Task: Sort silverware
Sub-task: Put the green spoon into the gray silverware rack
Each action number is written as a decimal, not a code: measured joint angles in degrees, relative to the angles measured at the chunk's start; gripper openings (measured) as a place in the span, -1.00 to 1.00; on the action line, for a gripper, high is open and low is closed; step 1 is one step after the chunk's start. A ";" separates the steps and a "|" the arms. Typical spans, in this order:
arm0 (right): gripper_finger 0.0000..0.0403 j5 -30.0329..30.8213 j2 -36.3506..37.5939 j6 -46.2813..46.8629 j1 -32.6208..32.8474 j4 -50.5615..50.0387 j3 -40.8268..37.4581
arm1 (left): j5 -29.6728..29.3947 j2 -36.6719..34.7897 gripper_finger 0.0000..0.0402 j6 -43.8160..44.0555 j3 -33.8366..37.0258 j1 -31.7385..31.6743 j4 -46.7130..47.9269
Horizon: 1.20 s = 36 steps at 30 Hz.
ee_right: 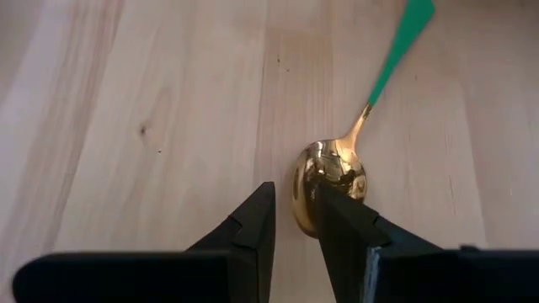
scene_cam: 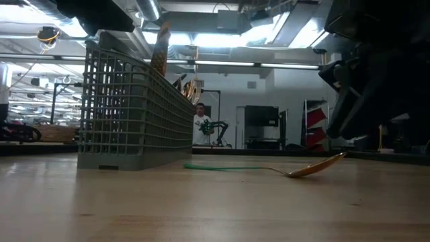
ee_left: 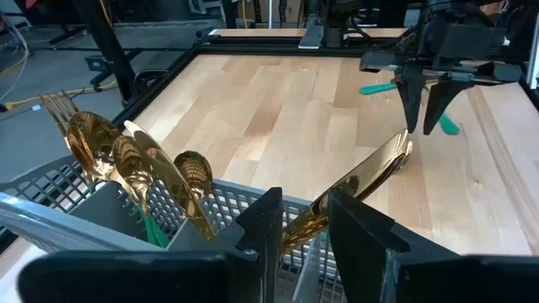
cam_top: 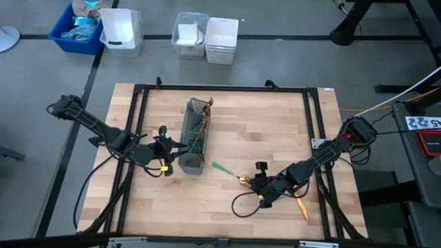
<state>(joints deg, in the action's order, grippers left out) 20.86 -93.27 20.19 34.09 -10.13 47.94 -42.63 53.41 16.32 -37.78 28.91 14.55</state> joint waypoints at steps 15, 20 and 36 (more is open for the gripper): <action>-0.56 1.12 -3.82 -15.99 0.00 -0.36 -0.02 | -0.01 0.00 -0.56 2.66 0.02 0.00 3.28; -0.56 5.59 -5.07 -18.12 0.00 -0.37 -0.02 | -0.02 -0.02 -0.56 3.24 0.02 0.00 3.55; -0.56 9.54 -8.83 -22.31 0.10 -0.06 0.06 | -0.02 -0.02 -0.56 3.26 0.02 0.00 3.85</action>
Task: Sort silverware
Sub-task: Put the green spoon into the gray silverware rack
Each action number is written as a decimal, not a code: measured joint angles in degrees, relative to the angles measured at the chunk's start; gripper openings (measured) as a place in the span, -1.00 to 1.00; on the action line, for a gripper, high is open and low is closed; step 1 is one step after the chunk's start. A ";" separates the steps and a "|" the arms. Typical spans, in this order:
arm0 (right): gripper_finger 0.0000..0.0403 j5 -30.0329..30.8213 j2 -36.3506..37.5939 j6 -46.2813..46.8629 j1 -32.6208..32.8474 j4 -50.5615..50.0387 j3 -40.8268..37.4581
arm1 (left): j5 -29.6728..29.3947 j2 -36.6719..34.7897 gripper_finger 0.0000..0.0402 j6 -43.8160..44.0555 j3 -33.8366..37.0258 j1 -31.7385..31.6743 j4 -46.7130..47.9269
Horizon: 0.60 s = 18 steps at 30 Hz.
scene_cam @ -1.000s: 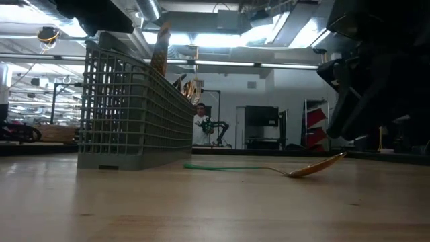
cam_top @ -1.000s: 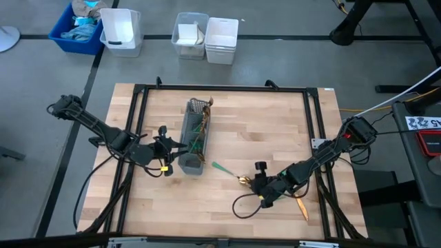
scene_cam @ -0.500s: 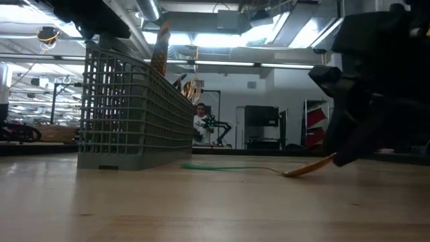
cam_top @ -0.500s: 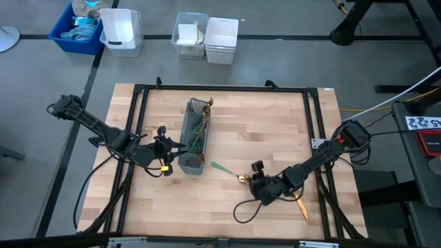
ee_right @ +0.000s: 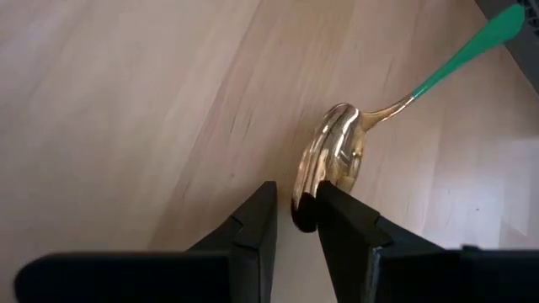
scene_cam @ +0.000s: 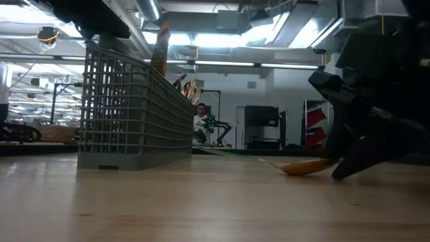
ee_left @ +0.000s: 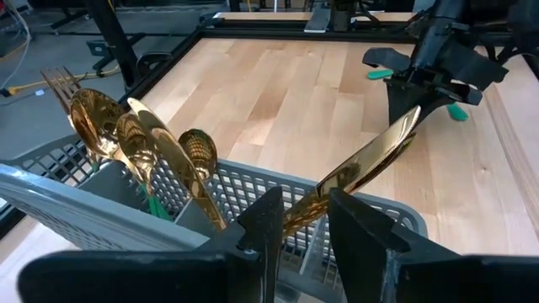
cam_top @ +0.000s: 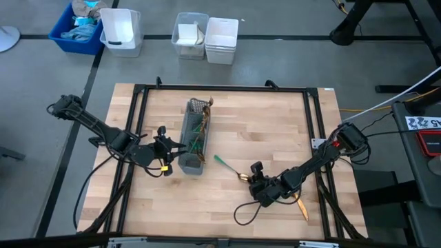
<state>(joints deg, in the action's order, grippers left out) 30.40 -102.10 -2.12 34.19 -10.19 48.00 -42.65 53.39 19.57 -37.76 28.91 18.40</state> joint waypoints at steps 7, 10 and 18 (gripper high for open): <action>-0.72 0.08 -0.14 0.20 -0.05 0.38 -0.02 | 0.00 0.00 -0.56 -0.02 0.00 0.00 0.12; -0.88 1.12 -0.15 0.25 -0.11 1.45 -0.06 | 0.00 0.00 -0.56 0.00 0.00 0.00 0.15; -0.95 0.48 0.06 2.61 -0.16 7.77 -0.02 | -0.15 -0.18 -0.56 0.19 0.00 0.00 -0.75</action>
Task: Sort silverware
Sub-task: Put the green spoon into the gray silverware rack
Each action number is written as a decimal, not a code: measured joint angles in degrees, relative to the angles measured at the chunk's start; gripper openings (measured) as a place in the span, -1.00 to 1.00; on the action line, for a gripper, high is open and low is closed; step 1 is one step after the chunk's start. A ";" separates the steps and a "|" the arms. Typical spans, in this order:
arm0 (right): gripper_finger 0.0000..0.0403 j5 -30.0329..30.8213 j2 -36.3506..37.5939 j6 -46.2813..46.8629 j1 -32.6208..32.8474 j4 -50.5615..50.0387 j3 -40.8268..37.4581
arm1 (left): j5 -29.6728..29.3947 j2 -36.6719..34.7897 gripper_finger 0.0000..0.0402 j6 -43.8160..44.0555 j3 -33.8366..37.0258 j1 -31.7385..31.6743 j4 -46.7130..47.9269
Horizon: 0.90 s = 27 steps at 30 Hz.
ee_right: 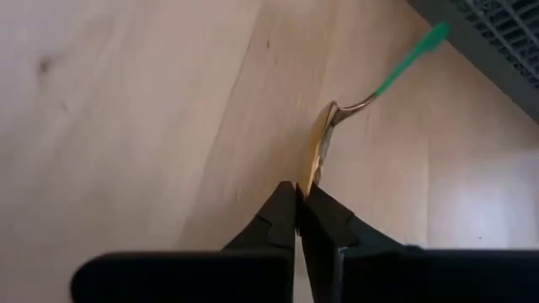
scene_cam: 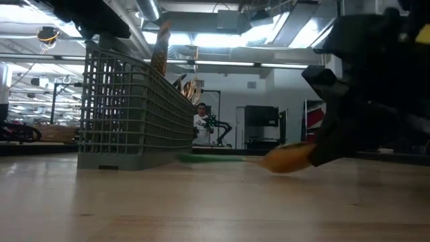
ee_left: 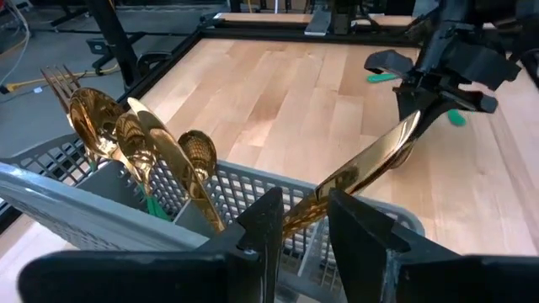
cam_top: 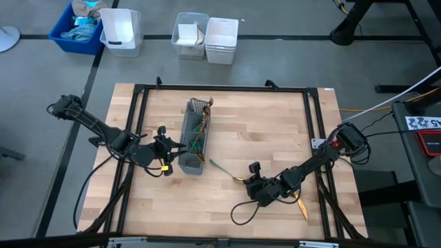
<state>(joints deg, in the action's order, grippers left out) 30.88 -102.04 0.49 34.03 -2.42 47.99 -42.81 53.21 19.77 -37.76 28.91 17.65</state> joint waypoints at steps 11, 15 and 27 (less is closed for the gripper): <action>-0.97 -1.52 1.32 11.84 -4.94 -8.37 13.21 | -0.24 -8.55 -0.56 -0.46 0.00 -0.02 -0.57; -0.97 -7.15 1.73 17.37 -7.21 -20.25 21.81 | -0.24 -11.38 -0.56 -0.63 0.00 -0.02 0.14; -0.98 -11.78 1.82 23.28 -13.19 -48.97 47.57 | -0.24 -12.46 -0.56 -3.08 -0.02 -0.95 8.12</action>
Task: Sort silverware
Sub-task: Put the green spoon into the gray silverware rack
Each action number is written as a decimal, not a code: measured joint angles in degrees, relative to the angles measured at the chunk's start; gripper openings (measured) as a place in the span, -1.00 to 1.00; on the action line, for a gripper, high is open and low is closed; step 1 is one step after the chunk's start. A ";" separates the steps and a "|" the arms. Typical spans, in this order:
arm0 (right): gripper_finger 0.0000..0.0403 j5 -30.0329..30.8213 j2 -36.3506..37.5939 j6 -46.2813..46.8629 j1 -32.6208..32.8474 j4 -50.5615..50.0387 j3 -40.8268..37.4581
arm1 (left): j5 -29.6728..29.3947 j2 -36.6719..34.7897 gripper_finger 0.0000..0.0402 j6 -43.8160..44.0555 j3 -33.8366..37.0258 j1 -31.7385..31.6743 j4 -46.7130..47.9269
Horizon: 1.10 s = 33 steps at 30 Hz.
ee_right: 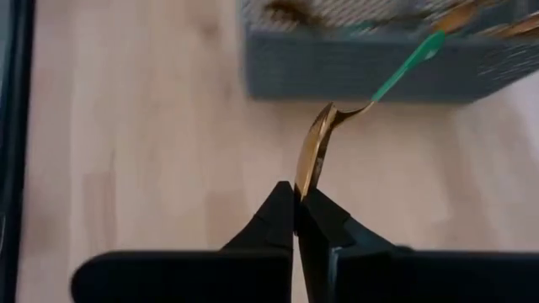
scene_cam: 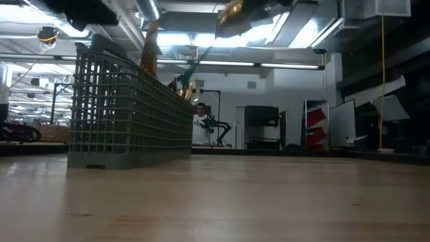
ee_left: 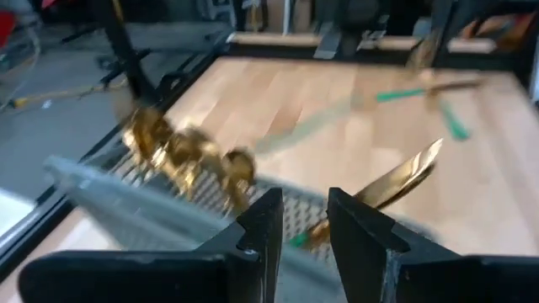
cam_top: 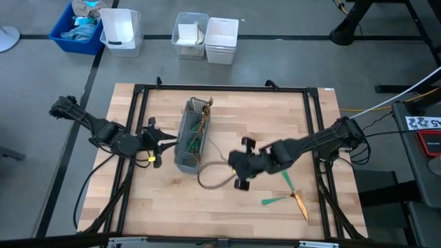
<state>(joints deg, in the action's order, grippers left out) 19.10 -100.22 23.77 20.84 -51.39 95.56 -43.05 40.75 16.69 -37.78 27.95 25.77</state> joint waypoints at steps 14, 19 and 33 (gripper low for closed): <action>-0.97 -16.69 0.02 2.03 -18.61 3.97 8.18 | -3.93 0.00 -0.56 5.08 0.00 -4.83 9.76; -0.98 -27.17 0.02 6.83 -25.82 7.06 8.18 | -4.02 0.00 -0.56 4.29 0.00 -5.51 9.83; -0.97 -46.01 -2.56 14.30 -30.42 11.22 8.23 | -4.02 0.02 -0.56 4.34 0.00 -5.62 11.76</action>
<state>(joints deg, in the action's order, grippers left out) -26.91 -102.78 38.06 -9.58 -40.17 103.79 -47.07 40.77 21.02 -37.78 22.33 37.53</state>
